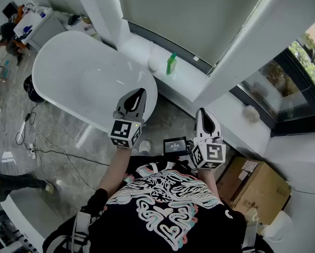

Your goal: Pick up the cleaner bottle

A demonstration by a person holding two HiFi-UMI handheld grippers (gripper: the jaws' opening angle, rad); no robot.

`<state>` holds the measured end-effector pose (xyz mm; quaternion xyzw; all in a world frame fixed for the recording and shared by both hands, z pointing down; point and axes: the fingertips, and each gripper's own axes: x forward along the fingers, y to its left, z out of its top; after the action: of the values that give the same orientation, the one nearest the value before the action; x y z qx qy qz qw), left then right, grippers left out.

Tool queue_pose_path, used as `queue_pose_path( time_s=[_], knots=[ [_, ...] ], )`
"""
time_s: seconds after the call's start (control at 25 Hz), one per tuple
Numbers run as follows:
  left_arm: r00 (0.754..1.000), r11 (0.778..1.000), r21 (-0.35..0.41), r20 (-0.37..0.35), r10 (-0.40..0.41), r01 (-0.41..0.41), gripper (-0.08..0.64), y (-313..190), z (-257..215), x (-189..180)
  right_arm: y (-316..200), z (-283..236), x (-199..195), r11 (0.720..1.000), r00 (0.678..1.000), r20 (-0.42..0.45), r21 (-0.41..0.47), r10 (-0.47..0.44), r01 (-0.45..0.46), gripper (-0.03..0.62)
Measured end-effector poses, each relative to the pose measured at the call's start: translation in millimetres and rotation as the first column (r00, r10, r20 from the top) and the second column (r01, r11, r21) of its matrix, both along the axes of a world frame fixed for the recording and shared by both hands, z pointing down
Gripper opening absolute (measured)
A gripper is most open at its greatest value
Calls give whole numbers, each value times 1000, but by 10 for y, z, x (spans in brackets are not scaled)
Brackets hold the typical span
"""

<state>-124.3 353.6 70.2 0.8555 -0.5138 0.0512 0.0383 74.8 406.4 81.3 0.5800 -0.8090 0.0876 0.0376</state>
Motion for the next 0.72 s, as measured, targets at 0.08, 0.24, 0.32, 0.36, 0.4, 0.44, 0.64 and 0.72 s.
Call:
queue_pose_path(
  time_s=[0.08,0.24,0.32,0.36,0.4,0.44,0.64,0.72],
  knots=[
    [1000,1000,-3,4,0,0,25,2,-7,46,1,-14,36,1000,1000,4,1,-1,1,28],
    [1000,1000,-1,4,6,-6,25,25,-33,151,14,-43,116,1000,1000,6,3,2,-2,28],
    [1000,1000,0,5,9,-9,25,64,-38,199,50,-44,145,1000,1000,0,3,-2,2,28],
    [1000,1000,1,6,10,-10,25,82,-39,225,65,-43,156,1000,1000,-1,4,-9,9,28],
    [1000,1000,1,7,11,-11,25,95,-37,251,74,-41,163,1000,1000,1,4,-20,20,28],
    [1000,1000,1,7,11,-11,25,104,-29,278,81,-39,165,999,999,7,5,-37,37,28],
    [1000,1000,-8,11,2,-2,25,171,35,376,152,-6,187,996,996,17,11,-88,88,29],
    [1000,1000,-5,11,-3,3,25,198,29,396,175,21,217,996,996,17,6,-88,88,29]
  ],
)
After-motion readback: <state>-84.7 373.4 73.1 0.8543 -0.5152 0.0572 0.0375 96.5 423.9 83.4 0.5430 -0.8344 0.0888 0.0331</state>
